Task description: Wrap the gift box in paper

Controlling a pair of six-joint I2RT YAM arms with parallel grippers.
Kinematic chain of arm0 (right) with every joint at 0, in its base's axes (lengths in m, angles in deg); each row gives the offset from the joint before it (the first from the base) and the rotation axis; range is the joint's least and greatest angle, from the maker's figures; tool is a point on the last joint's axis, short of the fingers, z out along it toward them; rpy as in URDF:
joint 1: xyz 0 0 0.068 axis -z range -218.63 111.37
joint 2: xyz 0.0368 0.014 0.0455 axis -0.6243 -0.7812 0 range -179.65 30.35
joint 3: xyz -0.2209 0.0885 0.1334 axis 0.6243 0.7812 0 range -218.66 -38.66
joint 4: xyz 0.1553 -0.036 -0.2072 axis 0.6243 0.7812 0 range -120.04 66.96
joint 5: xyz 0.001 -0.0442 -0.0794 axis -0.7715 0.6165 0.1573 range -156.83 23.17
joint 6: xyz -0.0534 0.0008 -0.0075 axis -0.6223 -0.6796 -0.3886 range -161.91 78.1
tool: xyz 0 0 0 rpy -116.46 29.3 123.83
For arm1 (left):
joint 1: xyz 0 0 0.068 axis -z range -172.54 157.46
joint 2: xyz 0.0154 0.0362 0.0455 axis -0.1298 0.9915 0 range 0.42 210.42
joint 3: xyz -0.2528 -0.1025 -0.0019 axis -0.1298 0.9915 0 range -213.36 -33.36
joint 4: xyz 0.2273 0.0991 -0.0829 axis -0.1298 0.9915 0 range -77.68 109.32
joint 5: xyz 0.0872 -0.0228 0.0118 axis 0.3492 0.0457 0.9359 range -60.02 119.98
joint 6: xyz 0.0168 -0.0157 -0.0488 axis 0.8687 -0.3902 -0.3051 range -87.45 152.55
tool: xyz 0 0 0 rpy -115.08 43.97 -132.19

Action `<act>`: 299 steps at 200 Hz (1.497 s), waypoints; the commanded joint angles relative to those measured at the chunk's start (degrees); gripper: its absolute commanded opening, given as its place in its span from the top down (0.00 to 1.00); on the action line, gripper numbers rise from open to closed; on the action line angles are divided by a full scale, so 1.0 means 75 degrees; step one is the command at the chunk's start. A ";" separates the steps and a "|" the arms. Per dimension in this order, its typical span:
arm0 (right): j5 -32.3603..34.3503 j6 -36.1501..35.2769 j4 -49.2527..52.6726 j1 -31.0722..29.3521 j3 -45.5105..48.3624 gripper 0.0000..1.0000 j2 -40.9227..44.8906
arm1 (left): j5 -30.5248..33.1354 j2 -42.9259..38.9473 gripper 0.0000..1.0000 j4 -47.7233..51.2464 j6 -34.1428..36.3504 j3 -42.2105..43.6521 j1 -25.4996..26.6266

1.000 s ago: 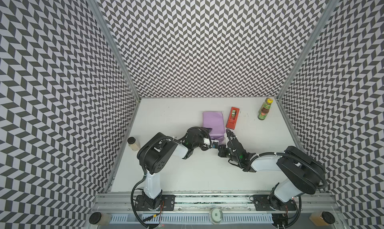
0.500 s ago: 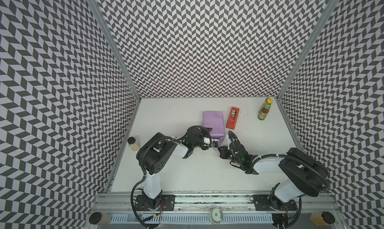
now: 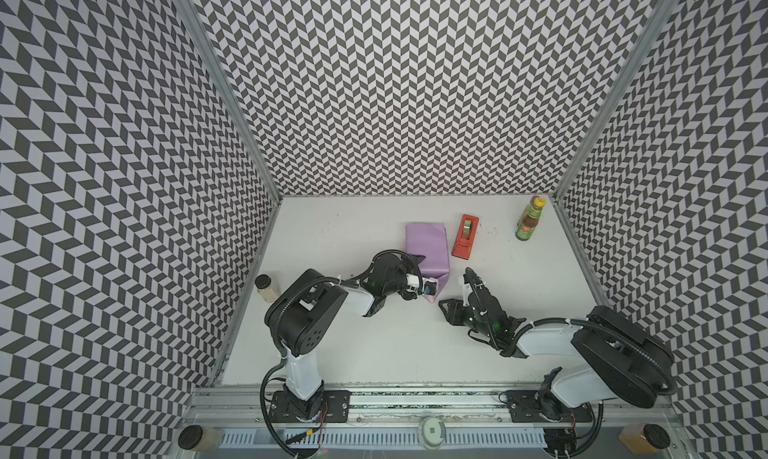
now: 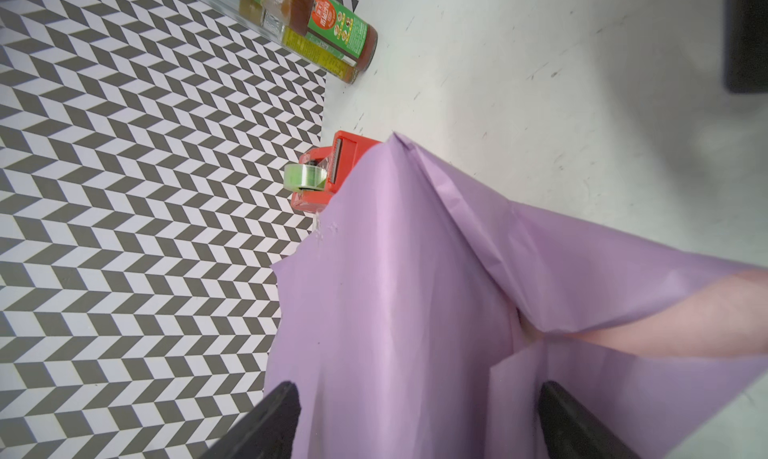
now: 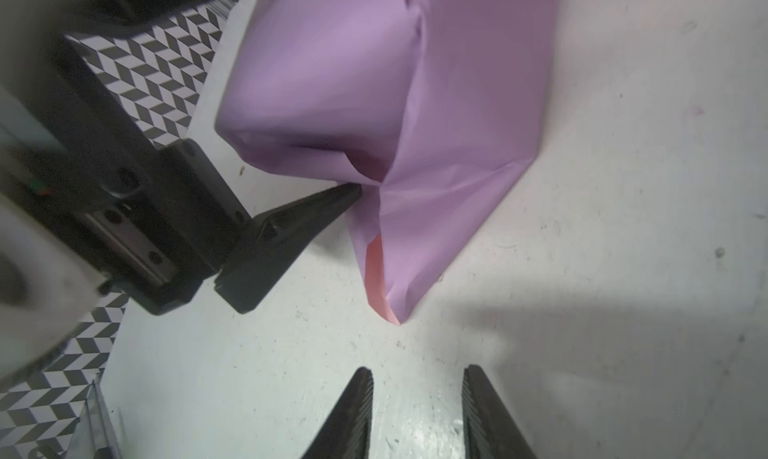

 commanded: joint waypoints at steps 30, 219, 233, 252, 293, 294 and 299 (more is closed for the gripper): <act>-0.0133 -0.0173 -0.0390 0.0215 0.0125 0.58 0.0220 | -0.0903 -0.0634 0.08 0.1109 0.0150 -0.0091 -0.0207; -0.1486 -0.0854 0.0444 0.2157 0.0041 0.46 0.1271 | -0.1131 -0.0979 0.63 0.3588 0.2705 -0.0115 0.0317; -0.1483 -0.0842 0.0434 0.2183 0.0116 0.46 0.1325 | -0.1075 -0.0780 0.64 0.3684 0.2742 -0.0262 0.0341; -0.1508 -0.0818 0.0372 0.2211 0.0207 0.46 0.1378 | -0.0988 -0.0553 0.63 0.3730 0.2756 -0.0355 0.0352; -0.1574 -0.0853 0.0372 0.2259 0.0253 0.46 0.1454 | -0.0858 -0.0101 0.65 0.3706 0.2767 -0.0544 0.0387; -0.1574 -0.0848 0.0372 0.2256 0.0254 0.46 0.1450 | -0.0854 -0.0088 0.65 0.3704 0.2767 -0.0547 0.0387; -0.1594 -0.0846 0.0362 0.2257 0.0263 0.46 0.1468 | -0.0833 -0.0050 0.66 0.3714 0.2766 -0.0570 0.0387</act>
